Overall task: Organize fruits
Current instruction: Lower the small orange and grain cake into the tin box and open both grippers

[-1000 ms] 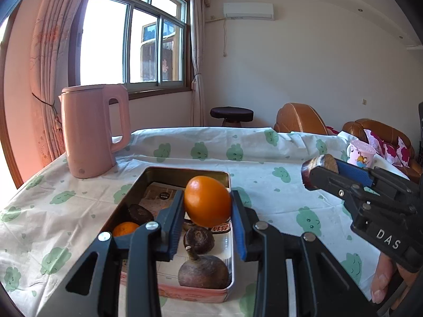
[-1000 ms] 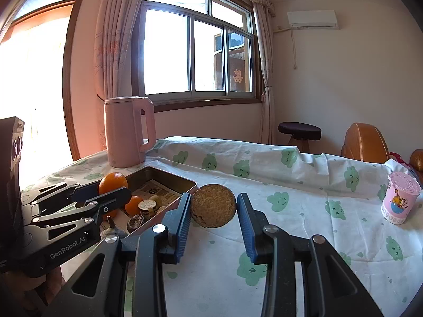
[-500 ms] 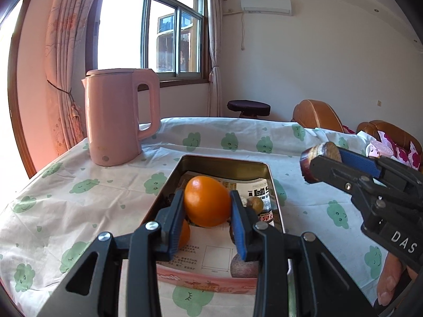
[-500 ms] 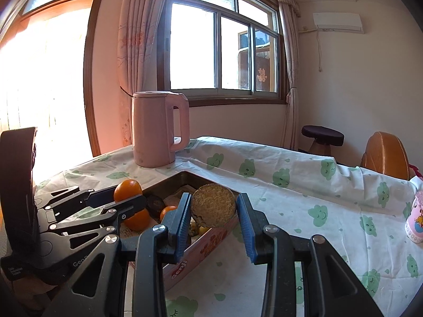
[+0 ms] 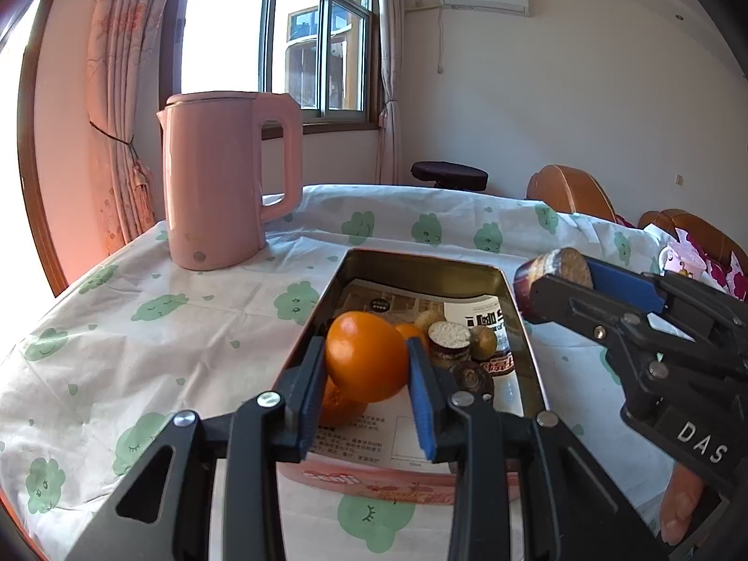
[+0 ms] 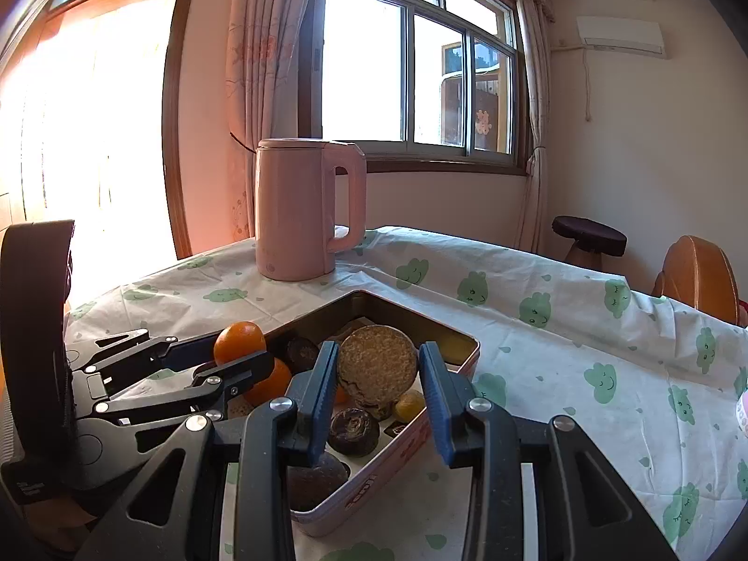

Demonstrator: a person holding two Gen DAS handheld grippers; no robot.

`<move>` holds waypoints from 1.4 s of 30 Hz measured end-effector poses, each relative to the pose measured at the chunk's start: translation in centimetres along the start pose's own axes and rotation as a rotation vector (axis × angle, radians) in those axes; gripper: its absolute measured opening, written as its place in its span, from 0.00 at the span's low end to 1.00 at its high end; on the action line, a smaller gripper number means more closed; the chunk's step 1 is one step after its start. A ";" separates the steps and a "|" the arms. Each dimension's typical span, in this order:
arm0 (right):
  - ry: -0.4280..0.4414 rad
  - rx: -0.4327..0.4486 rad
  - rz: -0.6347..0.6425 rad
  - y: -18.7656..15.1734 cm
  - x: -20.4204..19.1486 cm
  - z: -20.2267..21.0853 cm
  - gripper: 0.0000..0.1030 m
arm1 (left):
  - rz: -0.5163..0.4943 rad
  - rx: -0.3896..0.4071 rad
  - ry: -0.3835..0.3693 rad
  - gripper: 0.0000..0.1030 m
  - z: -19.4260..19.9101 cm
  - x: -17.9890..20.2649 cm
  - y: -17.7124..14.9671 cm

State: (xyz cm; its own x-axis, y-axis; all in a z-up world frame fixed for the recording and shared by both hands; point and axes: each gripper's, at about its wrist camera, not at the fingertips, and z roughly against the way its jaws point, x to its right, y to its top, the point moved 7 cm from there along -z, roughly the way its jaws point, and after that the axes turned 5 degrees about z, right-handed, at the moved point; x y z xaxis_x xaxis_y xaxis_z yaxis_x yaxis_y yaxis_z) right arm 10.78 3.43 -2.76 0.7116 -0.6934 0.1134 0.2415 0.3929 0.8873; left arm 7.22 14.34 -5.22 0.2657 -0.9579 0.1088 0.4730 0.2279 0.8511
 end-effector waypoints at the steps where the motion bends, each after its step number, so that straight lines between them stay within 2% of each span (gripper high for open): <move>1: 0.002 -0.004 -0.001 0.0 0.0 -0.2 0.36 | 0.001 -0.005 -0.001 0.34 -0.1 -0.1 -0.1; 24: 0.047 -0.136 -0.033 -2.6 -0.4 -3.6 0.36 | 0.019 -0.121 -0.026 0.35 -2.1 -0.2 -1.1; 31: 0.071 -0.151 -0.023 -2.8 -0.9 -4.0 0.36 | 0.014 -0.126 -0.012 0.36 -2.2 -0.2 -1.1; 37: 0.049 -0.143 -0.040 -2.8 -0.4 -3.8 0.44 | 0.042 -0.114 0.006 0.51 -2.1 -0.9 -0.9; 42: -0.021 -0.104 -0.053 -2.7 0.4 -2.7 0.58 | 0.050 -0.072 0.019 0.65 -1.3 -1.3 -0.6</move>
State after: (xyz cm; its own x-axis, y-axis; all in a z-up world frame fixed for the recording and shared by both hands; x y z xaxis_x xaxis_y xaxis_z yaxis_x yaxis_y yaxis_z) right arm 12.20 3.69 -6.27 0.6824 -0.7269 0.0773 0.3466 0.4149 0.8413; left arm 7.70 15.64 -6.57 0.3067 -0.9414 0.1400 0.5174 0.2884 0.8057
